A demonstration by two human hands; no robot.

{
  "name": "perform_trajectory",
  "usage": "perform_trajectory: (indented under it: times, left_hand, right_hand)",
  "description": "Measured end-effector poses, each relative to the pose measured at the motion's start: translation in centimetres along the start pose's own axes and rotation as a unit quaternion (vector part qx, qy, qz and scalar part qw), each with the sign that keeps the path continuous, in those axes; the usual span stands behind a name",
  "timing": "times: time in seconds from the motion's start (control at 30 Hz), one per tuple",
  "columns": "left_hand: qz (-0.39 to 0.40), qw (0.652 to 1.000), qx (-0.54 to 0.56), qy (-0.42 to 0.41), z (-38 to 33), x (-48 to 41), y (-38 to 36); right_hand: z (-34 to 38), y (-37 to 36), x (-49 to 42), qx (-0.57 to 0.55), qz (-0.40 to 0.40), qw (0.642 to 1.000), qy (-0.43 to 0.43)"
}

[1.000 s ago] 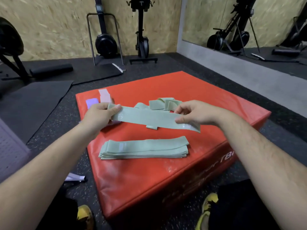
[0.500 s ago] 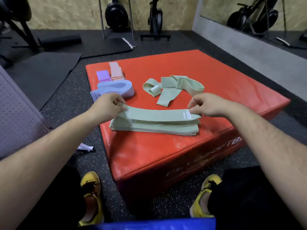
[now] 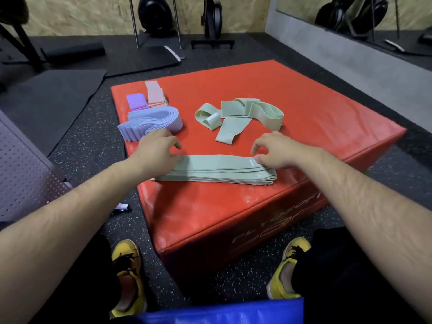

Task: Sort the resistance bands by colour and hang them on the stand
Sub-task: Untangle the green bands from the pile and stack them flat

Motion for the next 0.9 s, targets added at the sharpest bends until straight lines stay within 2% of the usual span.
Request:
perform_trajectory:
  times: [0.13,0.27,0.4,0.63,0.73,0.9]
  left_hand:
    - [0.085,0.990,0.016,-0.107,-4.2,1.4,-2.1]
    - [0.164,0.978,0.022,-0.129,-7.0,2.2,-4.4]
    - [0.142,0.983,-0.009,-0.121,-7.8,1.4,-4.6]
    - [0.129,0.982,0.044,-0.127,-8.3,1.8,-3.9]
    - [0.126,0.982,0.043,-0.132,-8.1,2.0,-3.7]
    - [0.148,0.978,0.022,-0.145,-8.0,2.2,-4.0]
  right_hand:
    - [1.5,-1.0,-0.4,-0.093,0.030,0.995,0.027]
    - [1.9,-1.7,-0.7,-0.066,0.051,0.996,0.034]
    - [2.0,-1.7,-0.8,-0.064,0.045,0.996,0.045]
    - [2.2,-1.3,-0.8,-0.108,0.014,0.993,0.054]
    - [2.5,-1.2,-0.5,-0.123,0.025,0.991,0.045]
    - [3.6,-1.0,-0.2,-0.056,0.050,0.995,0.061]
Point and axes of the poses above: each hand's wrist, its own x-axis away from the middle knuckle, its own y-axis out of the back of the hand, z = x × y, the point moved 8 cm from there along -x, towards the middle knuckle, and after that the axes turned 15 degrees about y, right-handed, at the moved point
